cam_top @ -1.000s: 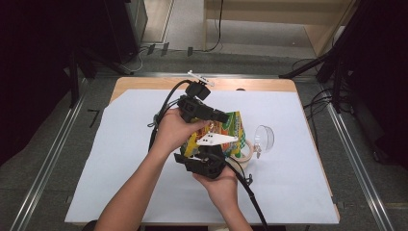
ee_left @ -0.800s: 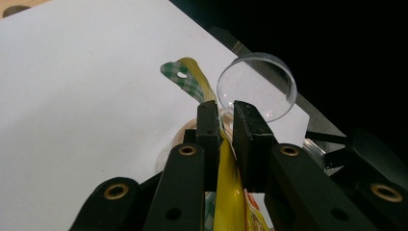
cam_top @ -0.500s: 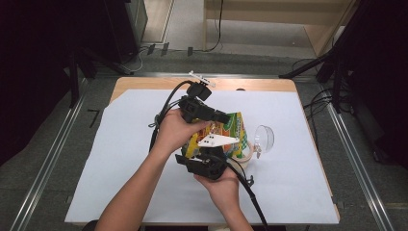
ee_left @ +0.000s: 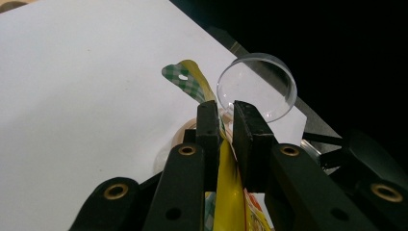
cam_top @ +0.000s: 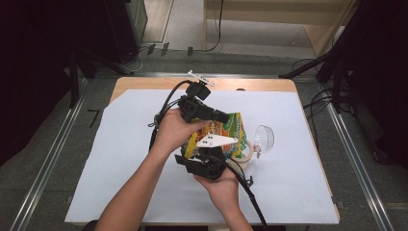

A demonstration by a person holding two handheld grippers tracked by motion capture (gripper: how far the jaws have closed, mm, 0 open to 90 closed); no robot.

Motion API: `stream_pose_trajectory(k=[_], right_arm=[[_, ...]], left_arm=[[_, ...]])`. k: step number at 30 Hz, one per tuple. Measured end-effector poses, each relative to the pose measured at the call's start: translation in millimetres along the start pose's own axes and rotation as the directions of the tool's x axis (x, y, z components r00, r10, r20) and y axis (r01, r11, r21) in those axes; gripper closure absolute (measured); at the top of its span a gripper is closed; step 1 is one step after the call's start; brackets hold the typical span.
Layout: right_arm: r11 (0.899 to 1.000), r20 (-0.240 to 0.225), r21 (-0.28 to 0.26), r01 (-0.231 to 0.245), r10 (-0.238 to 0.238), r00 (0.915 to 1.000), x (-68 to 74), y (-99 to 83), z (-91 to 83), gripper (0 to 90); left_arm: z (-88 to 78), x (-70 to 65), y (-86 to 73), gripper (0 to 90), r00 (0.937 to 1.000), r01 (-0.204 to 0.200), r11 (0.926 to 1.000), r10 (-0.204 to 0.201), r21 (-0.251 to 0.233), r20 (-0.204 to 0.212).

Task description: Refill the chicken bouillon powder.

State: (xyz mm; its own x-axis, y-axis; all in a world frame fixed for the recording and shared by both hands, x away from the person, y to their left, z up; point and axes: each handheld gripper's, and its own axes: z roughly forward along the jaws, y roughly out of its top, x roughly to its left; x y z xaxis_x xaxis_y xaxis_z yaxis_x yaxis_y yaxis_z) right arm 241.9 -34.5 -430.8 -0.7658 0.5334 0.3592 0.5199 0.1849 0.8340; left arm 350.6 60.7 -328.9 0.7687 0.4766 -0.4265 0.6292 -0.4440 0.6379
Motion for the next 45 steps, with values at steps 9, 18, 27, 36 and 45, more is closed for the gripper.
stream_pose_trajectory(k=[9,18,27,36,45], right_arm=[[1.0,0.002,0.002,0.016,-0.016,0.9999,-2.3,1.4,1.8,70.1],[1.0,0.004,0.01,0.024,-0.024,0.9997,-0.6,2.1,0.5,69.9],[0.999,0.009,0.011,0.03,-0.03,0.9995,-2.1,2.0,1.4,69.9],[0.999,0.008,0.015,0.03,-0.03,0.9995,-1.0,3.9,1.5,69.8],[0.999,0.01,0.013,0.037,-0.037,0.9993,-1.6,2.7,1.2,69.8]], left_arm=[[-3.4,0.3,-0.2,81.6,1.0,0.001,0.9999,-0.001,-0.012,-0.002],[-3.3,1.4,-0.5,81.5,1.0,0.004,0.9999,-0.004,-0.012,0.001],[-3.0,1.4,-0.7,81.0,1.0,0.0,0.9999,0.0,-0.015,-0.005],[-4.4,4.1,-0.5,80.9,1.0,0.007,0.9997,-0.007,-0.022,-0.001],[-2.4,2.8,-0.7,80.8,1.0,0.004,0.9998,-0.004,-0.018,-0.005]])
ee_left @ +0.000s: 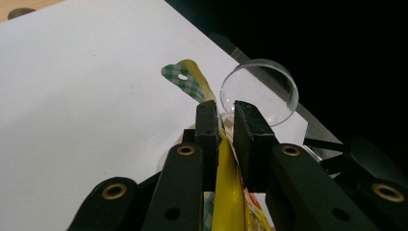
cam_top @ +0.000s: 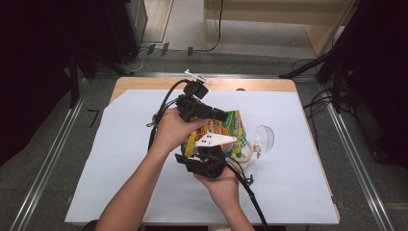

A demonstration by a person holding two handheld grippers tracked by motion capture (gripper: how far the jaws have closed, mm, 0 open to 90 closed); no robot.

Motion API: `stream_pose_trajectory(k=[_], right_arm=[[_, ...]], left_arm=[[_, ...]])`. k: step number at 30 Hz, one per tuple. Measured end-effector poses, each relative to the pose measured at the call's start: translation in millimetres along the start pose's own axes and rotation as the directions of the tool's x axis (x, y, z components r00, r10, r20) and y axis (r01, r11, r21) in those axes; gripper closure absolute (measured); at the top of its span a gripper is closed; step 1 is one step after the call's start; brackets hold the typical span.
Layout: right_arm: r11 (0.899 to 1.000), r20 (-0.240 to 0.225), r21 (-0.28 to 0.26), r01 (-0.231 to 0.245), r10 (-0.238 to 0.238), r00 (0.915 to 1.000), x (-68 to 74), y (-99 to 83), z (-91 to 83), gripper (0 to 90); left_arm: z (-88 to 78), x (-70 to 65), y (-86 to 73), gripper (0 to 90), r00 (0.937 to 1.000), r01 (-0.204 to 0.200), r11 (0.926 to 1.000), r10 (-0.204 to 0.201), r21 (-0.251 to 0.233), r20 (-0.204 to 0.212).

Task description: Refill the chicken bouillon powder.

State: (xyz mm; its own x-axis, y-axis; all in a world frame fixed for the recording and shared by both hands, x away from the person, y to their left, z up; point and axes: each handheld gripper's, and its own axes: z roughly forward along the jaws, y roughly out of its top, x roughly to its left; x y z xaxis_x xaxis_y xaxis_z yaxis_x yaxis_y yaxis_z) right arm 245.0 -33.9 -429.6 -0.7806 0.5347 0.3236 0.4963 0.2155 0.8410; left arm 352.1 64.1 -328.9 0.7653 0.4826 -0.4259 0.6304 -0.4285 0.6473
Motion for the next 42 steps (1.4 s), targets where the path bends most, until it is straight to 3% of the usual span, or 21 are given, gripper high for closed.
stream_pose_trajectory(k=[2,24,31,42], right_arm=[[1.0,-0.007,-0.002,-0.016,0.016,0.9998,0.2,-0.7,-0.4,69.8],[1.0,0.003,0.022,0.002,-0.002,1.0,0.4,3.3,-2.0,69.8],[1.0,-0.002,0.015,-0.011,0.011,0.9999,-1.4,0.8,1.0,69.8],[1.0,0.002,0.0,-0.022,0.022,0.9998,-6.0,-2.7,0.6,70.1]], left_arm=[[1.1,0.7,0.1,80.7,1.0,0.003,1.0,-0.003,0.006,0.006],[-1.1,5.1,0.3,80.8,0.9995,0.02,0.9997,-0.019,-0.014,0.026],[0.9,0.9,0.2,80.4,1.0,-0.001,1.0,0.001,0.002,0.004],[0.7,-8.6,0.8,80.6,0.9996,-0.026,0.9996,0.026,-0.004,0.009]])
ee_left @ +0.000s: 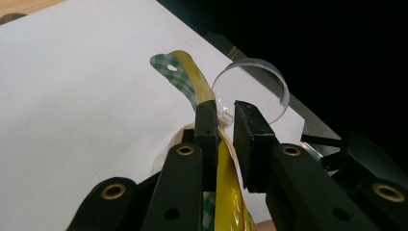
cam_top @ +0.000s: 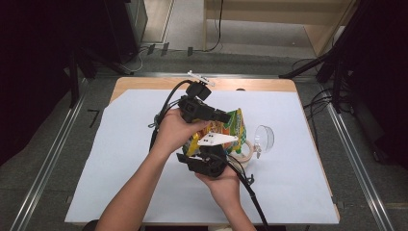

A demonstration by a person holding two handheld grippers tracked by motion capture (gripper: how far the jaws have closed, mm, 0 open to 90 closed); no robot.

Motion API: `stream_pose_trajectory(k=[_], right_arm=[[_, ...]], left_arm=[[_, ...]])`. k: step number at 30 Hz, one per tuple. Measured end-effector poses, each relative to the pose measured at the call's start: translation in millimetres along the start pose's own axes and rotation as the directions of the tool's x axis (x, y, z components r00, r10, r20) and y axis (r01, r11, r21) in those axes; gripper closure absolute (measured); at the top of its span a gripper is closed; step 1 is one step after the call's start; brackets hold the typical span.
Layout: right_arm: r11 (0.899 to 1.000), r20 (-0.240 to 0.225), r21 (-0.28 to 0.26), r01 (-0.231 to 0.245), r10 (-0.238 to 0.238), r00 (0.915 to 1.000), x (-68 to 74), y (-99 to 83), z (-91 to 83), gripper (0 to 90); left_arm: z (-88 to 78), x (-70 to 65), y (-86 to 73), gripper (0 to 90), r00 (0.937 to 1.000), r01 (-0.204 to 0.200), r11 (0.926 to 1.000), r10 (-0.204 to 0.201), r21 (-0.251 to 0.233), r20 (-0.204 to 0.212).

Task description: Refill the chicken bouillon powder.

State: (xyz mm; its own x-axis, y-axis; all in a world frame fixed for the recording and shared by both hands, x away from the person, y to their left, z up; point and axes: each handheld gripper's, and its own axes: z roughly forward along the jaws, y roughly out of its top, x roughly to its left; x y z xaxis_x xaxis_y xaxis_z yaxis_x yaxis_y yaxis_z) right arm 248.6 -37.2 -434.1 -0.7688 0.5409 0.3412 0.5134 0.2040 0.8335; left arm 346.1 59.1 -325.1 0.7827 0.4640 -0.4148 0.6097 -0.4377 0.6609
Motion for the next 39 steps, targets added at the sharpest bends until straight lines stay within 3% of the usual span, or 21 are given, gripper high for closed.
stream_pose_trajectory(k=[7,8,24,39], right_arm=[[1.0,0.001,-0.001,0.01,-0.01,0.9999,1.9,0.3,-1.8,69.9],[1.0,-0.004,-0.001,0.016,-0.016,0.9999,2.7,0.9,-2.5,69.8],[1.0,-0.011,0.007,0.003,-0.003,0.9999,6.9,2.6,-6.0,69.6],[1.0,-0.01,0.005,0.003,-0.003,0.9999,5.2,2.6,-2.8,69.8]], left_arm=[[2.5,5.7,0.0,80.7,0.9999,0.017,0.9998,-0.017,0.011,-0.002],[2.5,8.2,-0.1,80.6,0.9996,0.026,0.9996,-0.026,0.006,0.012],[1.5,14.1,0.2,79.0,0.9977,0.06,0.9982,-0.06,-0.001,0.031],[1.7,14.4,0.0,79.4,0.9977,0.06,0.9982,-0.06,0.003,0.031]])
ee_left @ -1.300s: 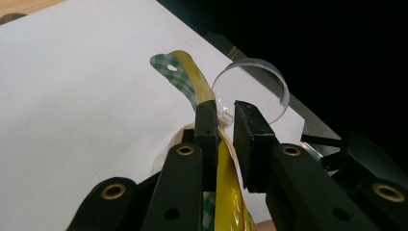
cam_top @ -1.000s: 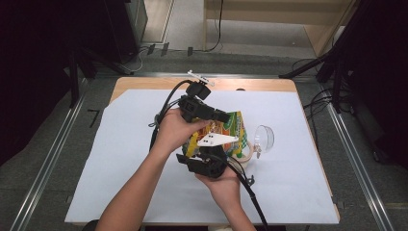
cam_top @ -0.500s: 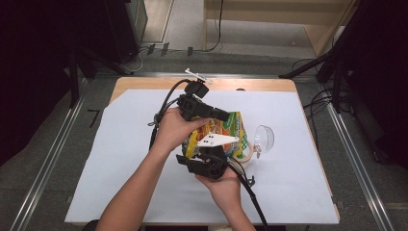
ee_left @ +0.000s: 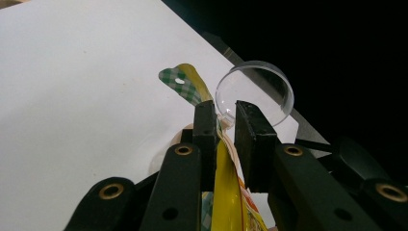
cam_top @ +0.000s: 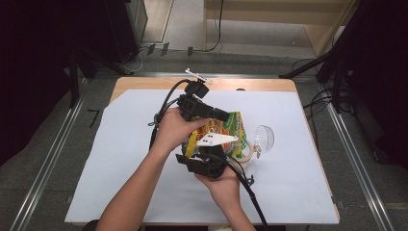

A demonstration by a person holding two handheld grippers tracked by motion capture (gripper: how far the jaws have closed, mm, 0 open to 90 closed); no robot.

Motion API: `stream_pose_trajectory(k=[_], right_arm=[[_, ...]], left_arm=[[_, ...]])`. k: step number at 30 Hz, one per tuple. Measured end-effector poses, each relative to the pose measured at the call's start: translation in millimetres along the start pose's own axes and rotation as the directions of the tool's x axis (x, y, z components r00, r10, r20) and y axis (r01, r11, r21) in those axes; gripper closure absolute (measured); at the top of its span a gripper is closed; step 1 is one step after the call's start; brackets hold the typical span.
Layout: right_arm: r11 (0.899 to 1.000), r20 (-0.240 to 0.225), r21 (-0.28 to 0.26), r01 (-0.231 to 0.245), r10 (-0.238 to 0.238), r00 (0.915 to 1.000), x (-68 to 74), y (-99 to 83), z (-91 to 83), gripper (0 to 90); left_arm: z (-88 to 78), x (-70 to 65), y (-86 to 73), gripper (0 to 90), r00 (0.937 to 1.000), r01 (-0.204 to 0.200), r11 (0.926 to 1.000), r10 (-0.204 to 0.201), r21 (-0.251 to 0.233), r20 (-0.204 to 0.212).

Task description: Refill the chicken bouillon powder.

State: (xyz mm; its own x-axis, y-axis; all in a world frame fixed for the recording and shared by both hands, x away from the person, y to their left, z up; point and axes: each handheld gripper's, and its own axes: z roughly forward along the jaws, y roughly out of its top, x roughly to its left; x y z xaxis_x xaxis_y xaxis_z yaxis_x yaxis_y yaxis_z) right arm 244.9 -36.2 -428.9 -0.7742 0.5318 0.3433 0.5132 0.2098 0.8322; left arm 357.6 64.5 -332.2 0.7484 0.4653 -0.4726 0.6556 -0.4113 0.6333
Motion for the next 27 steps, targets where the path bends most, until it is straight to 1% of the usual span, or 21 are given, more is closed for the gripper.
stream_pose_trajectory(k=[6,20,24,27], right_arm=[[1.0,0.003,-0.002,0.006,-0.006,1.0,-0.3,0.0,0.4,69.9],[1.0,0.0,-0.003,0.005,-0.005,1.0,0.8,1.5,0.7,69.9],[1.0,0.005,0.004,0.013,-0.013,0.9999,1.5,1.3,-0.2,69.9],[1.0,0.004,0.004,0.01,-0.01,0.9999,1.1,0.4,-0.4,69.8]], left_arm=[[-0.8,-1.4,0.0,79.4,1.0,-0.007,1.0,0.007,-0.001,-0.004],[-2.6,0.6,0.0,79.5,1.0,0.0,0.9999,0.0,-0.011,0.001],[-2.0,1.4,-0.2,79.5,1.0,0.003,1.0,-0.003,-0.005,0.001],[-0.2,1.5,-0.2,79.4,1.0,0.0,1.0,0.0,-0.002,0.001]])
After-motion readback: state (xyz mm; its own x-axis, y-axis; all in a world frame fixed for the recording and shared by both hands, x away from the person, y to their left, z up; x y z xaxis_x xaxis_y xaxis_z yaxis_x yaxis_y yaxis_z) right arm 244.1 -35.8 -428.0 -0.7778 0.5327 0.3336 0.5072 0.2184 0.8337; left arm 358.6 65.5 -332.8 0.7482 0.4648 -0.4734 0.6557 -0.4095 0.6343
